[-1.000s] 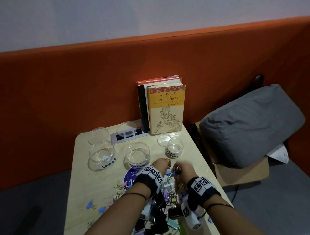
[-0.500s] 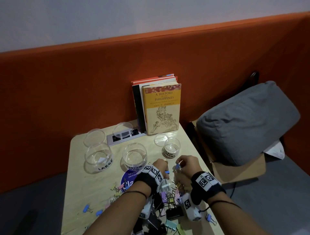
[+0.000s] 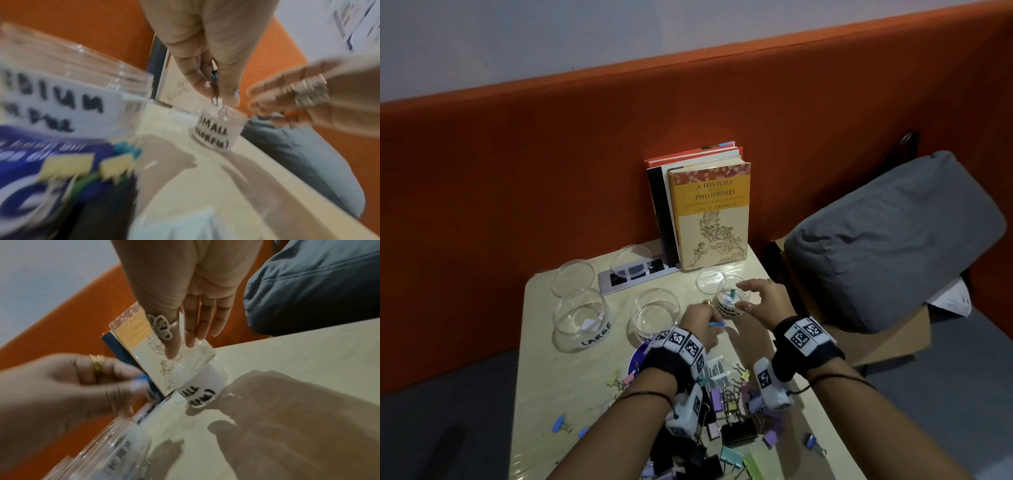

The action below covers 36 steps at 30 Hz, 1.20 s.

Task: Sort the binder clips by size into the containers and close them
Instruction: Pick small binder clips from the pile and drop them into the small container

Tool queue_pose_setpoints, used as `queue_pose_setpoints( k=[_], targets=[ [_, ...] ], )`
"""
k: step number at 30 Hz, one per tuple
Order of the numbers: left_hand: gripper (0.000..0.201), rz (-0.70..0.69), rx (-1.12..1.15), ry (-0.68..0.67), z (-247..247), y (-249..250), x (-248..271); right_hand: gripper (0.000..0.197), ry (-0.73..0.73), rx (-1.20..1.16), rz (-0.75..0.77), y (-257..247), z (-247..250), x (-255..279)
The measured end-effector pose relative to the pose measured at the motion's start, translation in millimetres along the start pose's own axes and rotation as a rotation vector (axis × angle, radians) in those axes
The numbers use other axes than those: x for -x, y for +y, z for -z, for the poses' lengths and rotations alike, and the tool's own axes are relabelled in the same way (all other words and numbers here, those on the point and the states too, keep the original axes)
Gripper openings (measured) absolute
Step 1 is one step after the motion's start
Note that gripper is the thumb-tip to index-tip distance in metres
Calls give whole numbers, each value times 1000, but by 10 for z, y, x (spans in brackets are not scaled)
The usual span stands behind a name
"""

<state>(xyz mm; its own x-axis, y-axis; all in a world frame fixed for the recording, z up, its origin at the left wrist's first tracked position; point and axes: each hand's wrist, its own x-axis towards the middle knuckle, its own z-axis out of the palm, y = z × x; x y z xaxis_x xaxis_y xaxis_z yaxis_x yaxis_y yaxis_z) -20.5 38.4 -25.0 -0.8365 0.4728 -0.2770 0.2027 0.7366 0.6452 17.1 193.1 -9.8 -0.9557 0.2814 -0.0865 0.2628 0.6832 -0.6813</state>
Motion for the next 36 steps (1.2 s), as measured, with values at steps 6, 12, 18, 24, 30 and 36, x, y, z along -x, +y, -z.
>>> queue_pose_setpoints(
  k=[6,12,18,24,30,36],
  targets=[
    [18,-114,-6,190,224,359,-302,27,-39,17,-56,323,49,378],
    [36,-164,-302,34,21,453,-409,16,-203,110,-142,575,17,759],
    [29,-374,-357,42,-77,314,0,27,-289,122,-132,620,-119,958],
    [24,-229,-381,-329,-294,171,235,27,-260,216,-157,483,-275,919],
    [41,-210,-592,-450,-465,132,239,26,-263,260,-178,427,-384,921],
    [33,-181,-597,-444,-523,90,228,53,-296,259,-154,394,-405,899]
  ],
)
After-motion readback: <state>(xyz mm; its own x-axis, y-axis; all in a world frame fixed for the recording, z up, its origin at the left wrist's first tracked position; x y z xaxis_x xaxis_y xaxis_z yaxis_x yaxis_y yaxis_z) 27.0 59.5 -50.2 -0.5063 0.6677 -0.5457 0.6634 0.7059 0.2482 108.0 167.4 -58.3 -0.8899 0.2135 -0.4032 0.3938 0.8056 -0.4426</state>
